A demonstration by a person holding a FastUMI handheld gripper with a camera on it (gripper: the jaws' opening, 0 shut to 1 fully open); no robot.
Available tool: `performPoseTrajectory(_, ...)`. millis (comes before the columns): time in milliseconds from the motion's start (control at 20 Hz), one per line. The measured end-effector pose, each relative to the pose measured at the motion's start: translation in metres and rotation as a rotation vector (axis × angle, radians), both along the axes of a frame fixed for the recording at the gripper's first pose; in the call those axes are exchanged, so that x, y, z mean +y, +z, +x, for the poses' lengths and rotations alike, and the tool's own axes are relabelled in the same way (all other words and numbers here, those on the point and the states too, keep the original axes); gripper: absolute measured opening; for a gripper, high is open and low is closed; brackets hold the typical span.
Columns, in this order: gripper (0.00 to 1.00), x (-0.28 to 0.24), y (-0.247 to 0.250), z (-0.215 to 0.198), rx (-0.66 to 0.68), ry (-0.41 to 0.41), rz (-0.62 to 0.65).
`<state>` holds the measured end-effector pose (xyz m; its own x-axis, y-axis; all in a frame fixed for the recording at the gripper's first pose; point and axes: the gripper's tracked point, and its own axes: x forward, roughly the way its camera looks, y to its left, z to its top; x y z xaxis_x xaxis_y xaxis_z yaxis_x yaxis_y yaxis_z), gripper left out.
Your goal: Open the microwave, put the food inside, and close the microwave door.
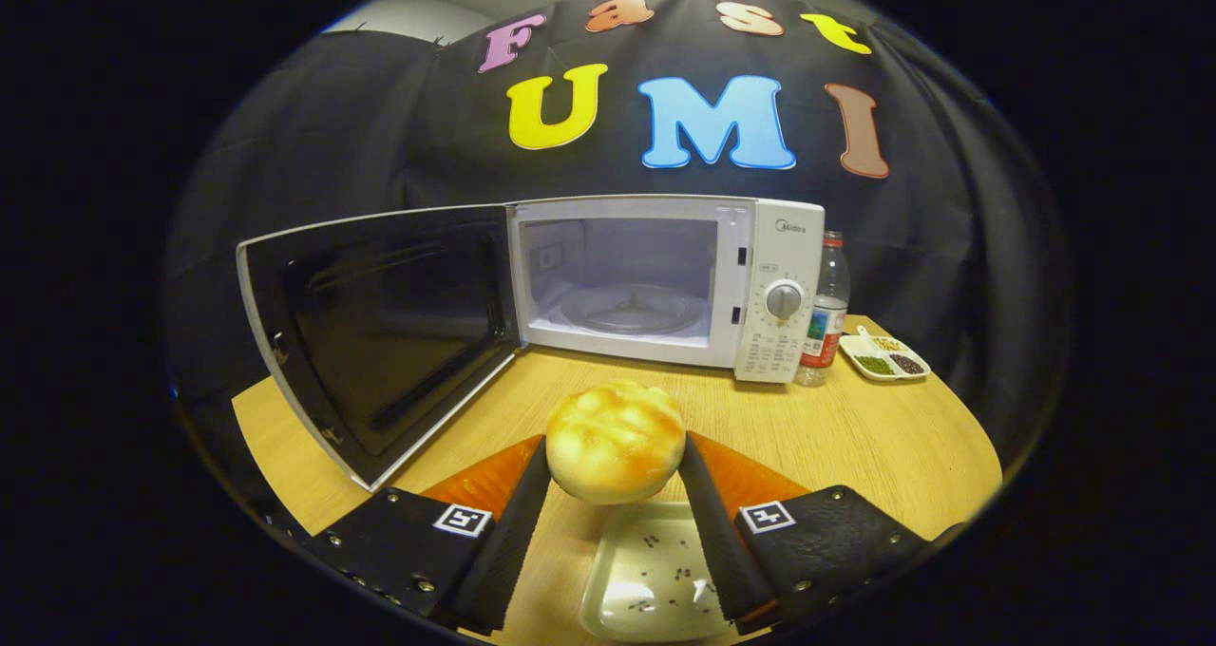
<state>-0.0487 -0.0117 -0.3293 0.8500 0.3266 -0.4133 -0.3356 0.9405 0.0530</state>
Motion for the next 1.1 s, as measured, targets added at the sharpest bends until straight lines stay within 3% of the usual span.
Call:
performPoseTrajectory(200, 0.8, 0.034, 0.016, 0.046, -0.012, 0.031, -0.007)
performPoseTrajectory(400, 0.8, 0.061, 0.017, 0.095, -0.014, 0.011, 0.036)
performPoseTrajectory(550, 0.8, 0.083, 0.017, 0.122, 0.032, -0.026, 0.2)
performPoseTrajectory(650, 0.8, 0.09, 0.02, 0.145, 0.031, -0.087, 0.297)
performPoseTrajectory(800, 0.8, 0.09, 0.015, 0.183, 0.002, -0.194, 0.331)
performPoseTrajectory(1100, 0.8, 0.095, -0.008, 0.236, 0.034, -0.323, 0.438)
